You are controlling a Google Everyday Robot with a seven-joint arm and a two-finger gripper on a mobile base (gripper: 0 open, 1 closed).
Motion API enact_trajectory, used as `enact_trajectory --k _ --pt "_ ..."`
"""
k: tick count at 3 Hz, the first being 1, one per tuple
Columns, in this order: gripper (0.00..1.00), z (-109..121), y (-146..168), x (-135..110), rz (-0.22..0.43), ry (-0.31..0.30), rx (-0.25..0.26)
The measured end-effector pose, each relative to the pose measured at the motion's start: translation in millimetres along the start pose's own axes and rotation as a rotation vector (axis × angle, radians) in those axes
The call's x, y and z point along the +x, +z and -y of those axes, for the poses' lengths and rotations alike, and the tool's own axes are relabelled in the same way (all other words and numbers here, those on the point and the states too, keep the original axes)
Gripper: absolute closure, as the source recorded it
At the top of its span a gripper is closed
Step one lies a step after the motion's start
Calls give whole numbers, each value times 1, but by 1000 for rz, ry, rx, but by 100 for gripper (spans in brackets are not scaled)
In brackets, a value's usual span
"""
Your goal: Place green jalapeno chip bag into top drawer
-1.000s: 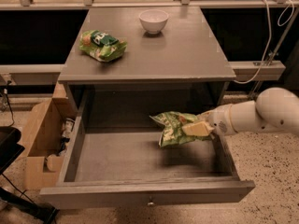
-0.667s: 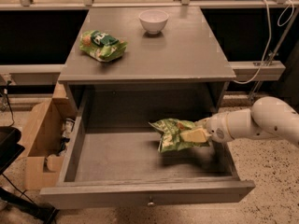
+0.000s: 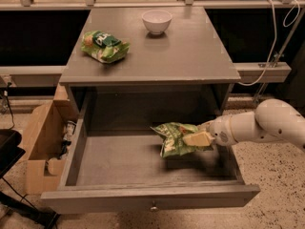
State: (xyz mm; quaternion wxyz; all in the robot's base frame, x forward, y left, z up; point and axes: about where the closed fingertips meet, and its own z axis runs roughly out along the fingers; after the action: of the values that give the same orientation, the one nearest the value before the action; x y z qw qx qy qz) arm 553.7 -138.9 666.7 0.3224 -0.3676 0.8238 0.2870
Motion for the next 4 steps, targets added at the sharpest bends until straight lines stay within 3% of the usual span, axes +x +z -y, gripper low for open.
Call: enact_trajectory --k 1,2,3,4 --pt "4 -1 2 0 -1 -1 -4" --pt "0 -2 2 0 0 -2 -7" --pt "0 -1 -14 -3 58 -30 -51" --pt "0 7 -81 -16 107 -136 -48"
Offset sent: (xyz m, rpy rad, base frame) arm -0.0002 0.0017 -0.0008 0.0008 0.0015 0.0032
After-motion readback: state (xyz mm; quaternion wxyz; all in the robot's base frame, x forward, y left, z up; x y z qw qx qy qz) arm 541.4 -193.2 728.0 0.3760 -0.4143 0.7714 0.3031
